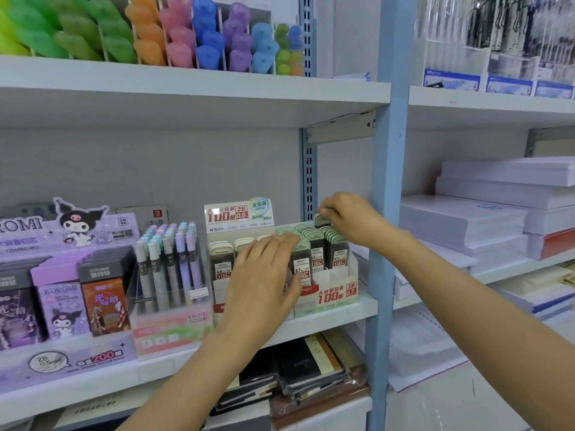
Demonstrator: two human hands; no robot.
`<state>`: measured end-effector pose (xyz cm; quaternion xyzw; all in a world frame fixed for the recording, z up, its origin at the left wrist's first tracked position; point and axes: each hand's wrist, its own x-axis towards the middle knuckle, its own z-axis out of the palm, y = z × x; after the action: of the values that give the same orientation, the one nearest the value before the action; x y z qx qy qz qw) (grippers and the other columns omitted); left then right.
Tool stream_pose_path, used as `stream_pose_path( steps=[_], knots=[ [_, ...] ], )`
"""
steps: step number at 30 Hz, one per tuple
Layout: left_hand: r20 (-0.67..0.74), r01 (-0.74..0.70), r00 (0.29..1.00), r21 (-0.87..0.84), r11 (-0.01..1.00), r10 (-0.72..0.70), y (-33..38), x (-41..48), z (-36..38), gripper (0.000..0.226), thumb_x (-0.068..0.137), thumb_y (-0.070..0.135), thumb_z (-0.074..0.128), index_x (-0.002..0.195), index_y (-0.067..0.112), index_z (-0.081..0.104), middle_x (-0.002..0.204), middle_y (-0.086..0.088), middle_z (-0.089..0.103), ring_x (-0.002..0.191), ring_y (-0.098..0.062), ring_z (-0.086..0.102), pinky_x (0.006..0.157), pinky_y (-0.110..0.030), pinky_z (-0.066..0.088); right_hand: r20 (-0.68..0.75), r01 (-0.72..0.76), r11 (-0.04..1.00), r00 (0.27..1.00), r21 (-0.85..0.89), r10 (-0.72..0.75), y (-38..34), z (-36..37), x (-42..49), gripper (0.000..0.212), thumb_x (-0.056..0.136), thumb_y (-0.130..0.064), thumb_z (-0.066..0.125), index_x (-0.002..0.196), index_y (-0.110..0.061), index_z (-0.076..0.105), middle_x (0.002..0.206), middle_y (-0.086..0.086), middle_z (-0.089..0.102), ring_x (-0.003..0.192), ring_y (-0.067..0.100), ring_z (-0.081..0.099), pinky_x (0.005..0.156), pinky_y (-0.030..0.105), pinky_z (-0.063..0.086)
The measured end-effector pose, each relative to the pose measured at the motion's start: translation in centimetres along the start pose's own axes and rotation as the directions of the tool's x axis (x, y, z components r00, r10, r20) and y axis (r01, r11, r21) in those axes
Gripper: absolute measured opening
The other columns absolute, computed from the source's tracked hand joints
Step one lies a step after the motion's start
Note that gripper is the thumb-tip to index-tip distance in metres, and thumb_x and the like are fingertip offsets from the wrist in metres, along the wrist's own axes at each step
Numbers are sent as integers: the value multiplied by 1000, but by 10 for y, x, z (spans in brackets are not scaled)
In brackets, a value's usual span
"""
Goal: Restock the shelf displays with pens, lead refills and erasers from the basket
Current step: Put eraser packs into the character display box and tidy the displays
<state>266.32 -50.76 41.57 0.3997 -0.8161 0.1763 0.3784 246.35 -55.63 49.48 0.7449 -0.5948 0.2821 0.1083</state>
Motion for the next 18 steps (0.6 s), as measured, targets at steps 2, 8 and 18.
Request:
stream_pose_path(
  steps=[2, 8, 18],
  knots=[
    [0, -5, 1000, 1, 1000, 5, 0, 0, 0, 53, 88, 29, 66, 137, 17, 50, 132, 3, 58, 124, -17, 51, 108, -33, 29, 11, 21, 1000, 1000, 17, -22, 2, 6, -7, 37, 104, -30, 39, 87, -13, 68, 94, 9, 59, 88, 25, 58, 75, 29, 39],
    [0, -11, 1000, 18, 1000, 11, 1, 0, 1, 53, 88, 28, 65, 137, 14, 51, 131, 0, 60, 123, -20, 53, 108, -39, 36, 179, -61, 995, 983, 77, 46, 3, 25, -21, 52, 105, -42, 23, 117, -5, 58, 132, 15, 54, 126, 31, 47, 108, 39, 35],
    [94, 38, 994, 212, 976, -59, 1, -2, 6, 76, 98, 51, 26, 154, 10, -3, 164, -6, 5, 151, -20, -1, 120, -41, -12, -111, -85, 873, 981, 481, 156, -9, 47, -80, 55, 104, -34, 33, 154, -18, 15, 159, -3, 21, 139, 0, 20, 111, 18, 13]
  ],
)
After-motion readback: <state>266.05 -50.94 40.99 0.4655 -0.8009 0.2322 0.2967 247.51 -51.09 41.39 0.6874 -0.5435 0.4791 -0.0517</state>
